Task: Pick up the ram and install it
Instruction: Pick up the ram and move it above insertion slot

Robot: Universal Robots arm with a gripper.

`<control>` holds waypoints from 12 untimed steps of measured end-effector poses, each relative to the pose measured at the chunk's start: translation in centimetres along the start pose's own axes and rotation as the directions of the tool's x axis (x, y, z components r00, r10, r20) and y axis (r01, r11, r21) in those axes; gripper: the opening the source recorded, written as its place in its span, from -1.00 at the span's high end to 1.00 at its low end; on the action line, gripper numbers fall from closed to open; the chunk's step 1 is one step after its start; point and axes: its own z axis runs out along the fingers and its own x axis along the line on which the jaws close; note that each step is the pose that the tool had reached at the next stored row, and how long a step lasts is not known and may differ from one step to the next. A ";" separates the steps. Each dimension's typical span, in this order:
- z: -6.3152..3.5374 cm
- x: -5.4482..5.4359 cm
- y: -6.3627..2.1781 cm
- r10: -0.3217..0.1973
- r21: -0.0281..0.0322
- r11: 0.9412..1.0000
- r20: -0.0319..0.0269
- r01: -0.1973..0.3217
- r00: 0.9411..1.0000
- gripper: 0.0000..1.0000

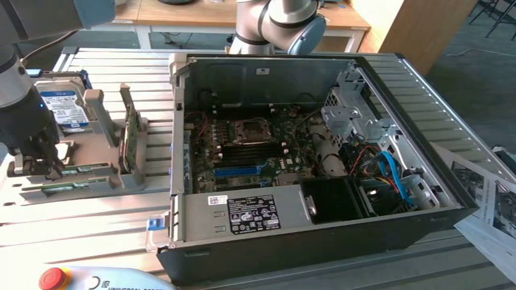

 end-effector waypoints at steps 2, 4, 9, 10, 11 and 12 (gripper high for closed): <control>0.00 0.0 0.00 0.000 0.000 1.000 0.000 0.000 1.000 0.53; 0.01 0.0 0.00 0.000 0.000 1.000 0.000 0.000 1.000 0.53; 0.02 0.0 0.00 0.000 0.000 1.000 -0.002 0.000 1.000 0.53; 0.03 0.0 0.00 0.000 0.001 1.000 -0.004 0.000 1.000 0.53; 0.04 0.0 0.01 0.001 0.002 1.000 -0.008 -0.001 1.000 0.53; 0.03 0.0 0.01 0.001 0.002 1.000 -0.013 -0.001 1.000 0.53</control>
